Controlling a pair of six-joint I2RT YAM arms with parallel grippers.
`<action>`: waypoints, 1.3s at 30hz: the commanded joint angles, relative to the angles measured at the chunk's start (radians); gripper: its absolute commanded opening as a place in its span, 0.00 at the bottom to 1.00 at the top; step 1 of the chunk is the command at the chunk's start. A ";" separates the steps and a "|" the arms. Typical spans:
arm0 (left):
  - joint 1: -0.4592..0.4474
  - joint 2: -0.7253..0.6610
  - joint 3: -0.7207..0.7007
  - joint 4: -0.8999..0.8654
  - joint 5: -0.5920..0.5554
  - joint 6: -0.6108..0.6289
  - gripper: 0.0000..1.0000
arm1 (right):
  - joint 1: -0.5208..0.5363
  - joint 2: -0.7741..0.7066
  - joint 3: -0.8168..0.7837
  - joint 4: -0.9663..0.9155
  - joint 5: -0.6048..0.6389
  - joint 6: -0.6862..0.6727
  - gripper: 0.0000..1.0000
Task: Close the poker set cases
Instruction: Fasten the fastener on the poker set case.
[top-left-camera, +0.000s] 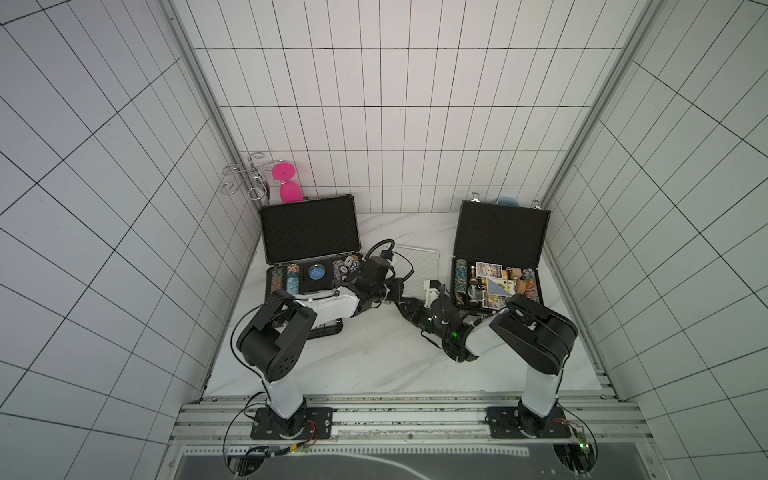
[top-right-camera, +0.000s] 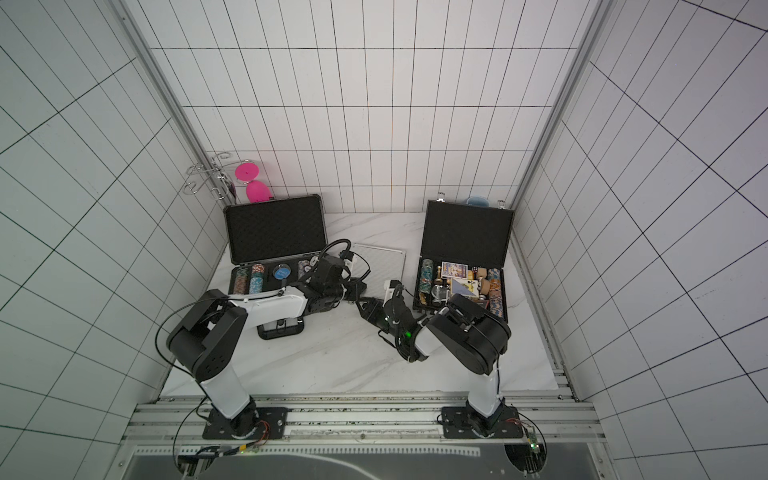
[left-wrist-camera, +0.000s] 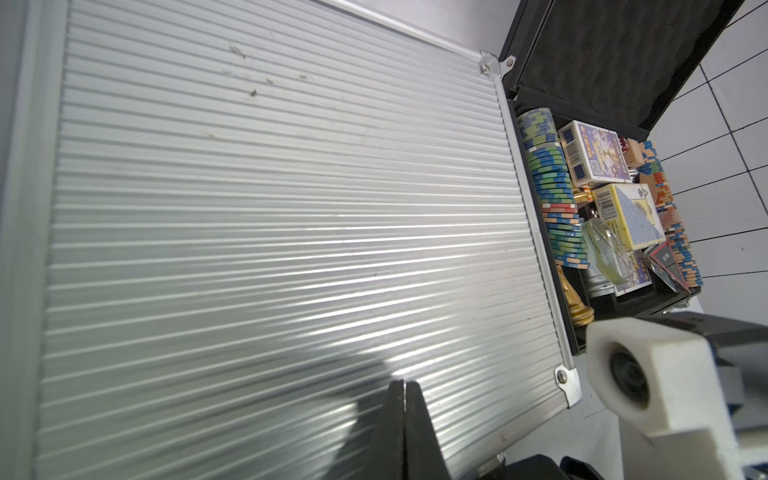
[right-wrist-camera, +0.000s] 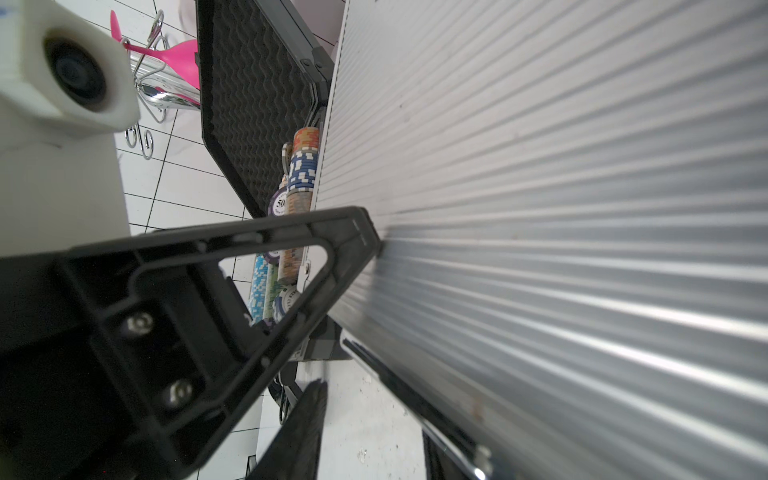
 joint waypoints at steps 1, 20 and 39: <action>-0.014 0.115 -0.132 -0.390 0.019 -0.031 0.00 | -0.049 -0.012 -0.006 0.172 0.156 0.003 0.40; 0.044 0.129 -0.131 -0.378 0.085 -0.055 0.00 | -0.036 0.104 -0.029 0.471 0.250 0.065 0.41; 0.043 0.144 -0.141 -0.372 0.091 -0.051 0.00 | -0.030 0.124 0.026 0.496 0.263 0.103 0.41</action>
